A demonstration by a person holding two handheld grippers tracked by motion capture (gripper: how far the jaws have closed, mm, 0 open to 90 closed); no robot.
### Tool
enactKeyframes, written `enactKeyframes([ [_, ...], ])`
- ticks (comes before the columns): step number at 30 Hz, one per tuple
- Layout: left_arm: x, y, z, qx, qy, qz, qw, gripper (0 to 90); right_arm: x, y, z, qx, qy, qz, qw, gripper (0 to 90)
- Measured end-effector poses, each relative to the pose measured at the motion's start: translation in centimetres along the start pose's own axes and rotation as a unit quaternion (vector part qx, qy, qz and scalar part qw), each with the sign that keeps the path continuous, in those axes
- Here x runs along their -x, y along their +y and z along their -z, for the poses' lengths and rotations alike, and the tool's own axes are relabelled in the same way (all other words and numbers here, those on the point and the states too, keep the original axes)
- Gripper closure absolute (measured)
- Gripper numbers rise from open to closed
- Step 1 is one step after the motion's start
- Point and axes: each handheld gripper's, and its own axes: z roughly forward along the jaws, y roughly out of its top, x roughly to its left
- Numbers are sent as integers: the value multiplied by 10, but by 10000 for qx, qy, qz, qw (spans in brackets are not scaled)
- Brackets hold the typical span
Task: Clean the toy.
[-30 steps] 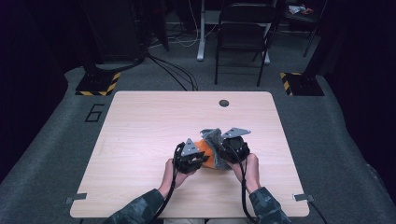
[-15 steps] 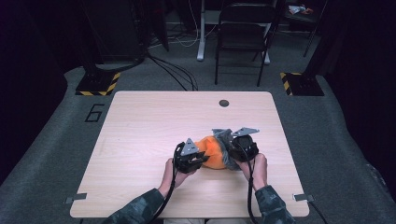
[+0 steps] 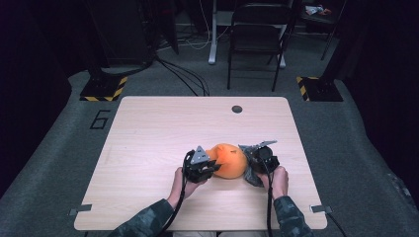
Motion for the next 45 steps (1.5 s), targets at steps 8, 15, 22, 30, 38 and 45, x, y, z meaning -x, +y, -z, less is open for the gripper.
enactKeyframes([
  [8, -3, -1, 0, 52, 32, 82, 9999, 776, 8, 7, 23, 362, -67, -41, 9993, 733],
  [15, -4, 0, 0, 45, 38, 39, 10000, 772, -8, 21, 77, 1211, 457, 83, 9915, 733],
  [22, -6, 0, 1, 62, 79, 131, 9999, 656, -37, 21, 51, 886, 360, 463, 9943, 733],
  [30, 2, 3, 0, -30, 371, -130, 9992, 387, -20, 16, 46, 900, 366, 275, 9949, 734],
  [38, 6, -4, -11, 41, 536, -398, 9978, 624, -18, 14, 45, 946, 465, 151, 9943, 733],
  [45, 3, -3, -7, 113, 555, -361, 9977, 777, -21, 19, 59, 1129, 413, 158, 9926, 734],
])
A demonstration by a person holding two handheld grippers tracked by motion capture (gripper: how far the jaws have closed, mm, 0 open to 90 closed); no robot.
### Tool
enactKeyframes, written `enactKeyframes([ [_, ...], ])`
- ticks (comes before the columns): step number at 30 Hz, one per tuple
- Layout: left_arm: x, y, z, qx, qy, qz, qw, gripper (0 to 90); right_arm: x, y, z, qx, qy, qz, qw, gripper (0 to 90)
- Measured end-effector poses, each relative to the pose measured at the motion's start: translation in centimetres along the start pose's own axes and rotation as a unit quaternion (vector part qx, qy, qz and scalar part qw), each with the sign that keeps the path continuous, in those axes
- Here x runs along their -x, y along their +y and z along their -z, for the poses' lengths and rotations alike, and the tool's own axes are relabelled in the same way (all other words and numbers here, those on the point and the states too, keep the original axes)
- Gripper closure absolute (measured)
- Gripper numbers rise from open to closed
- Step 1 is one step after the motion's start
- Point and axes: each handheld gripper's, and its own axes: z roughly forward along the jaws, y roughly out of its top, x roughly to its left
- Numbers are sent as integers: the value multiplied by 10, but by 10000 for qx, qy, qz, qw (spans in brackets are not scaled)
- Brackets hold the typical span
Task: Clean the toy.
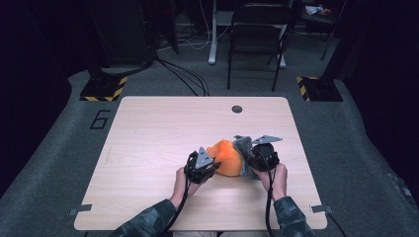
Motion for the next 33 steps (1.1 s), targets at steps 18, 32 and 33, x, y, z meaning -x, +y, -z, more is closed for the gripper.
enactKeyframes([
  [18, -5, -3, 1, -61, -144, 352, 9993, 794, -39, 18, -1, 124, 40, 436, 9990, 734],
  [32, -9, -5, -1, -110, -173, 420, 9989, 791, 10, -12, -27, -433, -189, -148, 9988, 733],
  [33, -9, -5, -1, -110, -173, 418, 9989, 791, 12, -14, -29, -484, -220, -169, 9984, 733],
])
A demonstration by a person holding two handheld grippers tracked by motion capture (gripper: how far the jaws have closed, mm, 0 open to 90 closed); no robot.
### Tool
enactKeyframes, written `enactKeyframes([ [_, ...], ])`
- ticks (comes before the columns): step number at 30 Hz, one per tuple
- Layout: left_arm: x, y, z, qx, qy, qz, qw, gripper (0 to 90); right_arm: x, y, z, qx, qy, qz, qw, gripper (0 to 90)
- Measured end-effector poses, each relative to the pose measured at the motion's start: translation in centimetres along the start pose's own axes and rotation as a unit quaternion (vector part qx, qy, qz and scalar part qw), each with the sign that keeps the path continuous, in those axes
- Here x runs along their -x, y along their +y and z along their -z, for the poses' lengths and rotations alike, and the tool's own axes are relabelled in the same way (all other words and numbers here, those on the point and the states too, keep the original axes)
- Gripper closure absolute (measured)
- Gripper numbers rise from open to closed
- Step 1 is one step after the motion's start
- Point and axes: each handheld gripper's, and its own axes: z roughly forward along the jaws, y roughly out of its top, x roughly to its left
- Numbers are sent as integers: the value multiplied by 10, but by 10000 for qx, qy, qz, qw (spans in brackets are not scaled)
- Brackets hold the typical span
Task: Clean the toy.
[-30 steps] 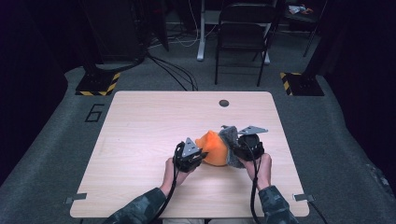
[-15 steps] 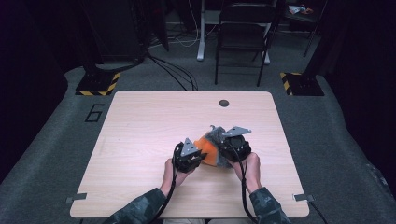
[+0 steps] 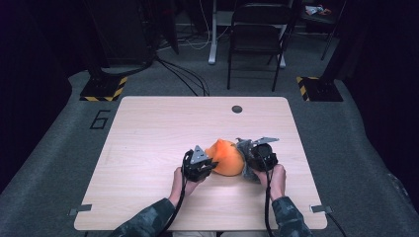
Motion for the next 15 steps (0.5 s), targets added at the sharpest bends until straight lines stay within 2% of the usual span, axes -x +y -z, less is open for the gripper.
enactKeyframes([
  [5, -1, -1, 0, -15, 6, 8, 10000, 789, 6, -8, -14, -319, -54, -34, 9995, 733],
  [7, -1, -1, 0, -28, 0, 44, 10000, 788, 9, -12, -21, -566, -68, -203, 9982, 732],
  [8, -2, -1, 0, -39, 12, 27, 10000, 788, 9, -12, -21, -566, -68, -203, 9982, 732],
  [11, -4, -2, 1, -46, 25, 79, 10000, 785, 12, -9, -15, -471, -100, -183, 9987, 731],
  [12, -4, -2, 1, -34, 27, 94, 9999, 784, 15, -6, -6, -244, -139, -199, 9994, 732],
  [14, -4, -2, 1, -30, 52, 103, 9999, 782, 17, -2, 6, 24, -101, -230, 9997, 732],
  [15, -4, -2, 1, -30, 52, 103, 9999, 780, 17, -2, 6, 24, -101, -230, 9997, 732],
])
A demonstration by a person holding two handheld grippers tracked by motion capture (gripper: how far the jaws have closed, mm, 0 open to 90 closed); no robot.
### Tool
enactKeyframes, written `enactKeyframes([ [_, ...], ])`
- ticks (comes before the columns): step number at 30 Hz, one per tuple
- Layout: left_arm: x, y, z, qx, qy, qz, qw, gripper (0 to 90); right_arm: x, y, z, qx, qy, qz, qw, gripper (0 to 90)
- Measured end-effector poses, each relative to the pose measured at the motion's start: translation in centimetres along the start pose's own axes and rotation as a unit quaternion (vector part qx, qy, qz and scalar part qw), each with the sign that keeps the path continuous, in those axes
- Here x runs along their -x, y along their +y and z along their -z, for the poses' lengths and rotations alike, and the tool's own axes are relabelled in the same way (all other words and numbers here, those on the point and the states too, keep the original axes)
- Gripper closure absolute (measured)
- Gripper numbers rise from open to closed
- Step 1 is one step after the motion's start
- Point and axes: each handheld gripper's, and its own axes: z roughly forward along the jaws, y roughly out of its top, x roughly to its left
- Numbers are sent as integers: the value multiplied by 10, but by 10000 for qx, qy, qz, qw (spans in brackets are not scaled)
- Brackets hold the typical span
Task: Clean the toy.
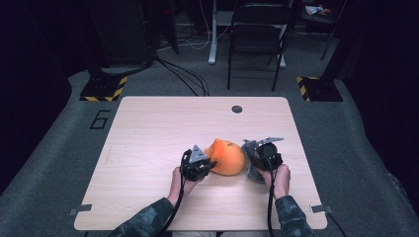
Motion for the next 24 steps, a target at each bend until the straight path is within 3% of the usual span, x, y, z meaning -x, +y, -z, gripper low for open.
enactKeyframes([
  [1, 0, 0, 0, -12, -9, -24, 10000, 780, -2, 2, 6, 104, 37, -57, 9999, 732],
  [2, 0, 0, 0, -18, -17, -8, 10000, 777, -6, 7, 15, 248, 254, -20, 9994, 732],
  [5, 1, 1, 2, -36, -14, -36, 10000, 754, -19, 10, 17, 213, 453, 200, 9985, 733],
  [7, 1, 3, 3, -54, 27, -95, 9999, 687, -28, 10, 12, 132, 375, 385, 9985, 735],
  [10, 3, 5, 6, -1, 110, -131, 9999, 563, -30, 9, 11, 174, 357, 411, 9984, 735],
  [11, 4, 8, 8, 20, 110, -162, 9998, 563, -29, 9, 11, 171, 359, 396, 9984, 735],
  [12, 7, 13, 12, 162, 240, -359, 9989, 477, -28, 8, 11, 189, 393, 382, 9983, 736],
  [15, 12, 17, 14, 264, 318, -514, 9978, 407, -31, 9, 11, 212, 412, 471, 9978, 736],
  [17, 16, 17, 8, 118, 354, -672, 9970, 407, -34, 10, 11, 218, 389, 543, 9975, 735],
  [19, 16, 15, 6, 117, 368, -672, 9970, 492, -36, 10, 11, 215, 361, 628, 9971, 735],
  [20, 16, 14, 5, 131, 369, -670, 9970, 492, -36, 10, 11, 215, 361, 628, 9971, 735],
  [21, 15, 13, 5, 141, 343, -646, 9972, 597, -36, 11, 12, 212, 350, 588, 9974, 734],
  [24, 13, 12, 5, 198, 329, -575, 9976, 673, -36, 12, 16, 229, 343, 530, 9977, 734],
])
